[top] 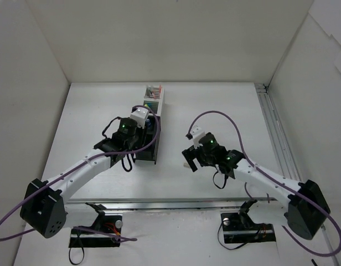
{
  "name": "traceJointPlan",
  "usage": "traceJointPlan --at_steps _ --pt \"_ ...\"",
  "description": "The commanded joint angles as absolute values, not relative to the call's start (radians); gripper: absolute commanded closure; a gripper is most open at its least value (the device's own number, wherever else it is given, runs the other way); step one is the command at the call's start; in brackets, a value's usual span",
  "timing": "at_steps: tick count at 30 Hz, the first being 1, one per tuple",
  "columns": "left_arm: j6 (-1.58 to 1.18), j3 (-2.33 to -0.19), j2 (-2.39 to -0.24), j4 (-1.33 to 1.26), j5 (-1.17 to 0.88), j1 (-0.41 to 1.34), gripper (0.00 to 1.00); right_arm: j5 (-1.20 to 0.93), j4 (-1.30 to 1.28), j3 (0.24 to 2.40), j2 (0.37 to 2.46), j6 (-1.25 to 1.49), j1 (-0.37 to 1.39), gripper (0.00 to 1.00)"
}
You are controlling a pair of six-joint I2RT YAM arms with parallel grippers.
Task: Sort the stationery into containers
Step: Place the stationery in the storage box, then pick up the stationery from the center of the board.
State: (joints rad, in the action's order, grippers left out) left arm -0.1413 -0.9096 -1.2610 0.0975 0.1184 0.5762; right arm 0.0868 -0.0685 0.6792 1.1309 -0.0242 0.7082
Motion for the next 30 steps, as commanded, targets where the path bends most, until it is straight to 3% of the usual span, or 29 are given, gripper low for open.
traceJointPlan --at_steps 1,9,14,24,30 --pt "-0.166 -0.908 -1.250 0.064 0.071 0.554 0.63 -0.029 0.038 0.744 1.228 -0.090 0.712 0.02" --pt "-0.187 -0.887 -1.207 0.081 0.031 0.545 0.44 -0.011 -0.028 0.864 1.413 -0.058 0.721 0.02" --pt "-0.227 -0.893 -1.088 0.147 0.057 0.545 0.01 -0.023 -0.081 0.905 1.473 -0.029 0.715 0.04" --pt "-0.428 -0.780 -0.718 0.323 0.144 0.545 0.01 -0.078 -0.276 1.048 1.661 -0.015 0.704 0.10" --pt "-0.489 -0.729 -0.614 0.409 0.186 0.545 0.01 -0.025 -0.379 1.088 1.701 -0.017 0.699 0.15"
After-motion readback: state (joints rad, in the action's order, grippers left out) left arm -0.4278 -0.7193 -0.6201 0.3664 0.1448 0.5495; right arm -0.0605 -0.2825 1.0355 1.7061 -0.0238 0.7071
